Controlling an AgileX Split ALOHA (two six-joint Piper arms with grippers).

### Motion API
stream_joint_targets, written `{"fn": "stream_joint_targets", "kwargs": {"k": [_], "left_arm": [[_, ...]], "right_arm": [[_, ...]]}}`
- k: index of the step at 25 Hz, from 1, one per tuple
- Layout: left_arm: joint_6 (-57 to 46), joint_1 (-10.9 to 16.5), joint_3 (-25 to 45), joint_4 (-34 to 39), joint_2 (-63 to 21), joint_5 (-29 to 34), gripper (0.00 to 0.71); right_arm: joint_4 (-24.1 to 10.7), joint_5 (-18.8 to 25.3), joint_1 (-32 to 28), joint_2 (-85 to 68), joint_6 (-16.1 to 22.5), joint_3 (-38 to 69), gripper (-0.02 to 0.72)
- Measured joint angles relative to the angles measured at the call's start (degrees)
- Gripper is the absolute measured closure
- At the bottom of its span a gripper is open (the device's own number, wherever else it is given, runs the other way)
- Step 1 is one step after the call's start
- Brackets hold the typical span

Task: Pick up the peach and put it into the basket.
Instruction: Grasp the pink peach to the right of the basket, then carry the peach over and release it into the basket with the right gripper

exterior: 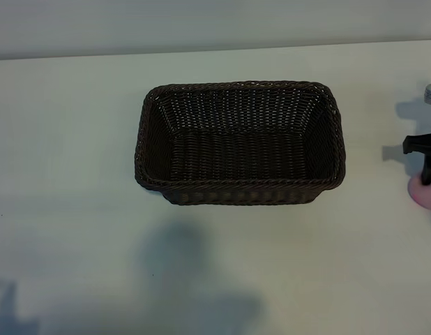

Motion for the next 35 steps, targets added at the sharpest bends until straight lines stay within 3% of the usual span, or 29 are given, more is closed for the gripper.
{"fn": "stream_joint_targets", "kwargs": {"k": [6,8,22,28,35], "left_arm": [[0.0,0.0,0.0,-0.05,0.0,0.0,0.116],[0.0,0.0,0.0,-0.05,0.0,-0.07,0.116],[0.0,0.0,0.0,-0.05,0.0,-0.21,0.116],[0.0,0.0,0.0,-0.05,0.0,-0.21,0.116],[0.0,0.0,0.0,-0.05,0.0,-0.24,0.117]], "right_arm": [[0.05,0.8,0.0,0.0,-0.45,0.0,0.583],[0.05,0.92,0.0,0.0,-0.76,0.0,0.63],[0.44,2.85,-0.22,-8.83,-1.94,0.0,0.638],[2.29,4.13,-0.22,-16.09,-3.91,0.0,0.638],[3.42,10.95,-0.22,-17.33,-6.38,-5.42,0.638]]}}
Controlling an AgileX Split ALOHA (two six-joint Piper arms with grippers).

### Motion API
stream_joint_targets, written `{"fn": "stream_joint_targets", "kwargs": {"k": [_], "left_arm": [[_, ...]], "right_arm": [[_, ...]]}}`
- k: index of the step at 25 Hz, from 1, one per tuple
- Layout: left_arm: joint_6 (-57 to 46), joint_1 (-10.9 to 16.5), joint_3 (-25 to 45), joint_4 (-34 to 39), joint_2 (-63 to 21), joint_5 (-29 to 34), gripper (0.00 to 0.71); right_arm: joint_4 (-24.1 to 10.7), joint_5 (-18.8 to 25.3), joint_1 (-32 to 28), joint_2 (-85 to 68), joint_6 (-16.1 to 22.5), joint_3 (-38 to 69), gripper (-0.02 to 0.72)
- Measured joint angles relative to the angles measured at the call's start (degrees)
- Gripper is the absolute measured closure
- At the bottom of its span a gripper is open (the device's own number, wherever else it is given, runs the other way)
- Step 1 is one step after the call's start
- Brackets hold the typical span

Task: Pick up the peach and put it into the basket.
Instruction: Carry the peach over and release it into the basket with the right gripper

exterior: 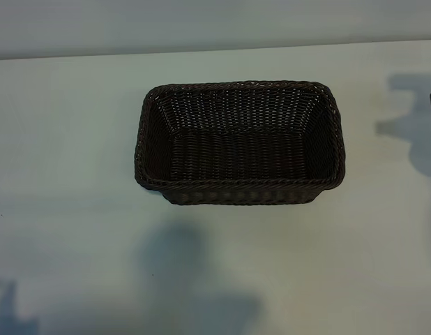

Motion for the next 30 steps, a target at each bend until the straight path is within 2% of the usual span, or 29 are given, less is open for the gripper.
{"fn": "stream_joint_targets", "kwargs": {"k": [5,9,22,30], "left_arm": [[0.0,0.0,0.0,0.0,0.0,-0.04,0.117],[0.0,0.0,0.0,0.0,0.0,-0.04,0.117],[0.0,0.0,0.0,0.0,0.0,-0.04,0.117],[0.0,0.0,0.0,0.0,0.0,-0.07,0.117]], "right_arm": [[2.55,2.22,0.4,0.0,-1.95,-3.44,0.638],[3.33,3.61,3.57,0.0,-2.48,-5.89,0.638],[3.51,5.43,21.43,0.9,0.05,-12.97,0.638],[3.33,5.28,28.62,3.27,1.11,-13.47,0.638]]}}
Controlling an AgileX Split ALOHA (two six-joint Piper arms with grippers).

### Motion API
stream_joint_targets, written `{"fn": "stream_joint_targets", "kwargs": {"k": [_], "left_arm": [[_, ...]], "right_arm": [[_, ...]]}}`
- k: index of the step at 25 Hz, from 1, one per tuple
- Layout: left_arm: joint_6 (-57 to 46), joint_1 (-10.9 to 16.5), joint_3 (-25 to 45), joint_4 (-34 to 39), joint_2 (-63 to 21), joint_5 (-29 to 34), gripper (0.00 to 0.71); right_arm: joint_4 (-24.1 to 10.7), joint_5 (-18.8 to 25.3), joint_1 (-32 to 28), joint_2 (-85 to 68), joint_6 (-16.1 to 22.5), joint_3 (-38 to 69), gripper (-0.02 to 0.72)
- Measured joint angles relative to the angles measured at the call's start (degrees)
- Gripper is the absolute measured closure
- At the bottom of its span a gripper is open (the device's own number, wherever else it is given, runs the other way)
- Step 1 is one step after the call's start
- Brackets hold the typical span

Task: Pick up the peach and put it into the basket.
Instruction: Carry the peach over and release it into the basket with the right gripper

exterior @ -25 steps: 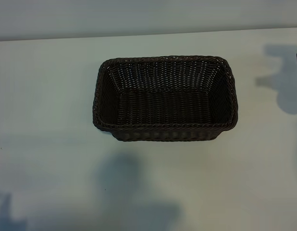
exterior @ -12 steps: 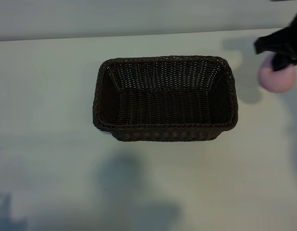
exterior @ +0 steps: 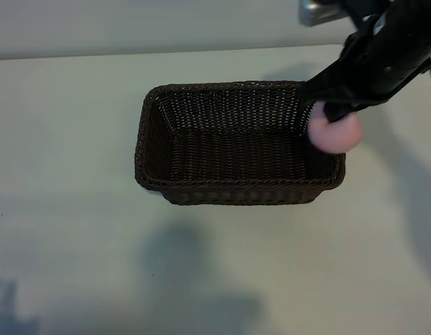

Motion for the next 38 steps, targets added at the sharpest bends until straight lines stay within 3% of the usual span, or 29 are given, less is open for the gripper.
{"fn": "stream_joint_targets", "kwargs": {"k": [26,38], "left_arm": [[-0.04,0.0,0.0,0.0,0.0,0.0,0.118],[-0.04,0.0,0.0,0.0,0.0,0.0,0.118]], "right_arm": [[0.47,-3.13,7.58,14.96,0.12,-8.91,0.638],[0.46,-7.1,8.61,21.1,0.08,-9.13,0.639]]}}
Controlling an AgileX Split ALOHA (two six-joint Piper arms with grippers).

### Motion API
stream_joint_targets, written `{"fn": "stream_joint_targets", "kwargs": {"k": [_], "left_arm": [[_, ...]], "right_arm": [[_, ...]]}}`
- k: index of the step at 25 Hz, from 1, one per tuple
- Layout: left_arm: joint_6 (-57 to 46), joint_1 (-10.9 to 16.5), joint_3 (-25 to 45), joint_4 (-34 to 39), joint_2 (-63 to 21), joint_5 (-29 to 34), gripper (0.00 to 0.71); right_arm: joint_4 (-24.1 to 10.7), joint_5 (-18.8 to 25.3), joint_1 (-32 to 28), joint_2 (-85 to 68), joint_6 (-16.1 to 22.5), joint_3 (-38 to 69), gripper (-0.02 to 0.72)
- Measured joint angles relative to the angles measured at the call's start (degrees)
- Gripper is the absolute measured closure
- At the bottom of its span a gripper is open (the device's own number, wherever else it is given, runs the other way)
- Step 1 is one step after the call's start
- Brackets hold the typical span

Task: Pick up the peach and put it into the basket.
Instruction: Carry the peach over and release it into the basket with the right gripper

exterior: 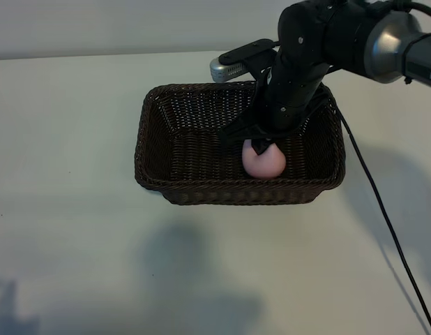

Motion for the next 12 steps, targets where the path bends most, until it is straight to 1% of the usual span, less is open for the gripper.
{"fn": "stream_joint_targets", "kwargs": {"k": [7,12], "left_arm": [[0.0,0.0,0.0,0.0,0.0,0.0,0.118],[0.0,0.0,0.0,0.0,0.0,0.0,0.118]], "right_arm": [[0.0,-3.43,0.0,1.89,0.0,0.0,0.639],[0.0,-3.82,0.0,3.2,0.0,0.0,0.637]]}}
